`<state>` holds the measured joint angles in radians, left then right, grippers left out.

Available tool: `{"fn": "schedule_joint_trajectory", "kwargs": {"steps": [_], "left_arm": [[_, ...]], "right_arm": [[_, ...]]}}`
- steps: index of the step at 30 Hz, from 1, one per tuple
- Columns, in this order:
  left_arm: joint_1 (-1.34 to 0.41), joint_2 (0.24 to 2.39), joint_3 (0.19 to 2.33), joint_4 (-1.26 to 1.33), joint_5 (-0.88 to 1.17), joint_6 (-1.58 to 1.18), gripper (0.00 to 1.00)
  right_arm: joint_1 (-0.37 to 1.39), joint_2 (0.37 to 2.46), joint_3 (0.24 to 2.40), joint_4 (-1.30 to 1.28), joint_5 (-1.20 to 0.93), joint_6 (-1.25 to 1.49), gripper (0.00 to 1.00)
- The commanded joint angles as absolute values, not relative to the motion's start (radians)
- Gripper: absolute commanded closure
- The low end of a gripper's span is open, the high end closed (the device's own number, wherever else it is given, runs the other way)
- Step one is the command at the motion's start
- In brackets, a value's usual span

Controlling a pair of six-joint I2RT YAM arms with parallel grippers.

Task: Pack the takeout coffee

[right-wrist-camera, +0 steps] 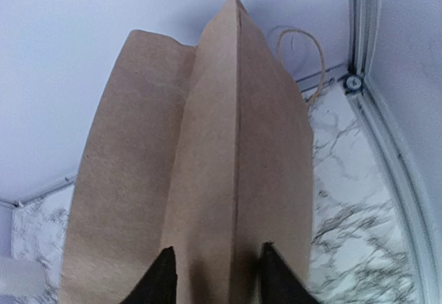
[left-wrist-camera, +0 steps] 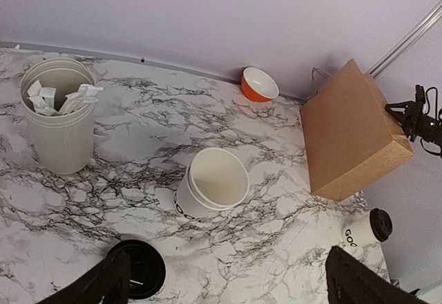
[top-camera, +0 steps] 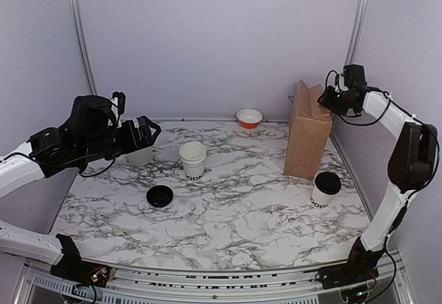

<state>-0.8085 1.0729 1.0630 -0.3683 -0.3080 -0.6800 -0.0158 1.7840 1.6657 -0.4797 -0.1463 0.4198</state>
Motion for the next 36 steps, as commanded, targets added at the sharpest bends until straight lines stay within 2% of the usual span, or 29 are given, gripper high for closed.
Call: {"fn": "schedule_joint_trajectory", "kwargs": {"steps": [1, 4, 6, 11, 15, 25, 36], "left_arm": [[-0.795, 1.078, 1.068, -0.361, -0.311, -0.652, 0.01], [-0.789, 1.081, 1.069, -0.359, -0.306, -0.648, 0.01], [-0.786, 1.084, 1.071, -0.358, -0.302, -0.646, 0.01], [-0.781, 1.086, 1.071, -0.355, -0.295, -0.646, 0.01], [-0.778, 1.081, 1.066, -0.353, -0.295, -0.649, 0.01], [-0.77, 1.074, 1.068, -0.353, -0.296, -0.652, 0.01], [-0.765, 1.07, 1.067, -0.353, -0.289, -0.669, 0.01]], "right_arm": [[-0.014, 1.742, 1.69, -0.522, -0.17, 0.386, 0.52], [-0.01, 1.747, 1.683, -0.543, -0.173, 0.376, 0.54], [0.001, 1.746, 1.679, -0.544, -0.177, 0.376, 0.59], [0.047, 1.726, 1.691, -0.54, -0.209, 0.401, 0.88], [0.12, 1.69, 1.725, -0.549, -0.19, 0.403, 0.98], [0.267, 1.598, 1.714, -0.527, -0.151, 0.389, 1.0], [0.339, 1.59, 1.729, -0.579, -0.14, 0.339, 1.0]]}}
